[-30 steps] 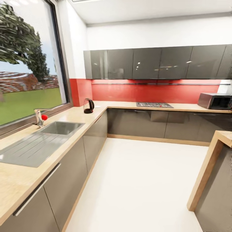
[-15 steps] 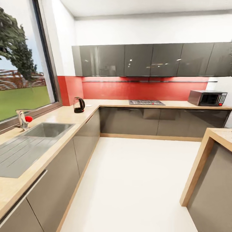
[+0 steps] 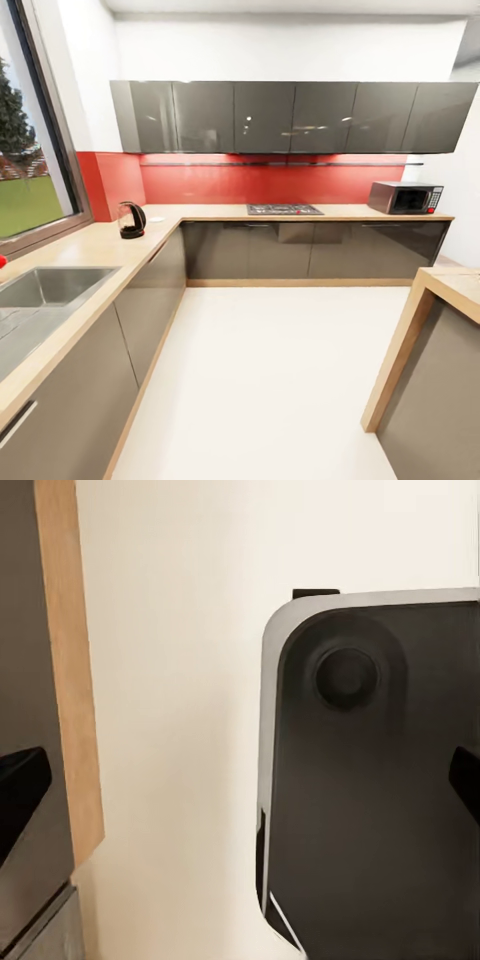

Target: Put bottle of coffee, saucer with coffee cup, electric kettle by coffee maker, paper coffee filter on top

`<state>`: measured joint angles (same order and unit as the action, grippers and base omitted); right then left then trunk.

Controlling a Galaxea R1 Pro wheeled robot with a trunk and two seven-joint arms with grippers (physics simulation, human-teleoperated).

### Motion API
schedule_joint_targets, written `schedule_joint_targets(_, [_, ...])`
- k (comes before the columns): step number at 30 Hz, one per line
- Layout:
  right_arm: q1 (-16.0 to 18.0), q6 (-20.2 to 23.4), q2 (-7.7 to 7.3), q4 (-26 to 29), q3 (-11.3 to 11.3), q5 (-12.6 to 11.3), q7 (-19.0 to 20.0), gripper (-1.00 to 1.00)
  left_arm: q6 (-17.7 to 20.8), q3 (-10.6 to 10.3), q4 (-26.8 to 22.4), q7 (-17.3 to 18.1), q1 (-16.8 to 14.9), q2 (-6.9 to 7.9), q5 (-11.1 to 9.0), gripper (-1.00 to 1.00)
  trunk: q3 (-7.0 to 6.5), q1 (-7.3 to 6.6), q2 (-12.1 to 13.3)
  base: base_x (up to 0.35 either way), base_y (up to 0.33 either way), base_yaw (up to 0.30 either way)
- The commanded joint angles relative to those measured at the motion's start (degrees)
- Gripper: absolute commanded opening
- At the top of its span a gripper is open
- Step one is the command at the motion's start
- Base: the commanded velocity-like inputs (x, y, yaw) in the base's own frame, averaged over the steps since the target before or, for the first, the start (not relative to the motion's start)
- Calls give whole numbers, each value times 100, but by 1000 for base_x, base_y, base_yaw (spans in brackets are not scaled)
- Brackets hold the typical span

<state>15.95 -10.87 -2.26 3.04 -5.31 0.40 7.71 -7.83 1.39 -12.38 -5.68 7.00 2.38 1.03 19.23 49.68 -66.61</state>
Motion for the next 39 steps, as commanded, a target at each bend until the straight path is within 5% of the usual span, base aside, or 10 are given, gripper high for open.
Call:
schedule_joint_targets(1, [5,-20,-2,-5,-41,4,0,100,-8,16,-10,-10,3,-1,9,100,13,4,-3,338,0,-189])
schedule_joint_targets(22, [5,-20,5,-5,-51,12,-9,100,-8,10,-18,-7,3,-2,5,100,196,4,-3,338,0,-43])
schedule_joint_targets(39, [5,-22,18,13,-44,1,14,100,-13,-19,-33,-11,3,7,2,100,207,4,-3,338,0,0])
